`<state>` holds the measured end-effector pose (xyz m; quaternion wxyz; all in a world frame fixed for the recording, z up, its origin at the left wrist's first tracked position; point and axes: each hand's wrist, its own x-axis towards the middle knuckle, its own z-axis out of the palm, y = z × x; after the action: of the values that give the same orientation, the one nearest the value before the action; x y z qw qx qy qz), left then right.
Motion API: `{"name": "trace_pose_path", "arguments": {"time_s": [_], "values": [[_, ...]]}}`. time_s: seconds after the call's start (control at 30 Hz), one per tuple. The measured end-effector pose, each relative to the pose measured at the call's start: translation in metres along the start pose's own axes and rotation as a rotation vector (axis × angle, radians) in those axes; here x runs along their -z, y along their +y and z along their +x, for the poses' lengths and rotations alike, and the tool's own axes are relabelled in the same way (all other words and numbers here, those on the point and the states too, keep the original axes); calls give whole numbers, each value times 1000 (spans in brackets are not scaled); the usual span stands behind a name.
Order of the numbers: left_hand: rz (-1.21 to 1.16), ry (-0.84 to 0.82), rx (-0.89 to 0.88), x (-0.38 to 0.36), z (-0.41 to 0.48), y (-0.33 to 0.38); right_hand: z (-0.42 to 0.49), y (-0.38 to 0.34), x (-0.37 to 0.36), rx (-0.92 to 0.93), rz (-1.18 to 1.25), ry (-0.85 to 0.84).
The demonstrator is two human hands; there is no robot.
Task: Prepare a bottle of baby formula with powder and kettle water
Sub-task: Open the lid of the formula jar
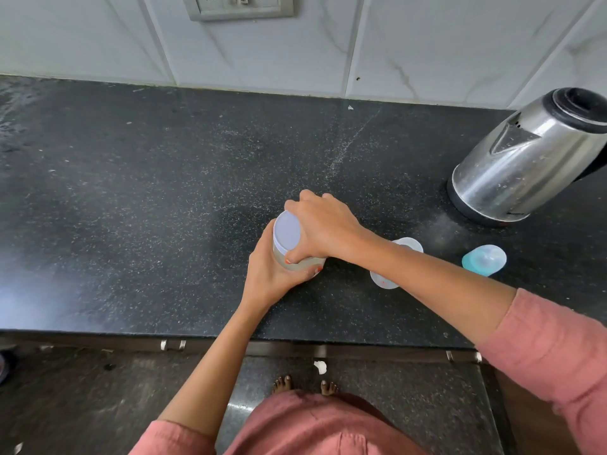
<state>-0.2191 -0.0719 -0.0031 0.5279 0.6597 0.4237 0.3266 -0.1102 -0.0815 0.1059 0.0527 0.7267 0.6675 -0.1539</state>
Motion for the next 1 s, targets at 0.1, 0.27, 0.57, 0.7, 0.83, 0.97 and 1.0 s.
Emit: {"name": "trace_pose_path", "arguments": {"time_s": [0.1,0.27,0.57,0.7,0.83,0.97,1.0], "values": [[21,6,5,0,0,0,0,1,0,12,6,-9],[36,12,5,0,1,-1,0,2,0,35,27,-14],[32,7,1,1,0,0,1,7,-2,77,37,-5],[-18,5,-32,-3,-1,4,-5,6,-20,34,43,53],[-58,-19,-56,-5,2,-1,-8,-9,-46,-87,232,239],[14,-8,6,-6,4,-1,-2,-14,-60,-120,308,457],[20,-3,17,-5,5,-1,0,-13,-63,-117,319,500]]}}
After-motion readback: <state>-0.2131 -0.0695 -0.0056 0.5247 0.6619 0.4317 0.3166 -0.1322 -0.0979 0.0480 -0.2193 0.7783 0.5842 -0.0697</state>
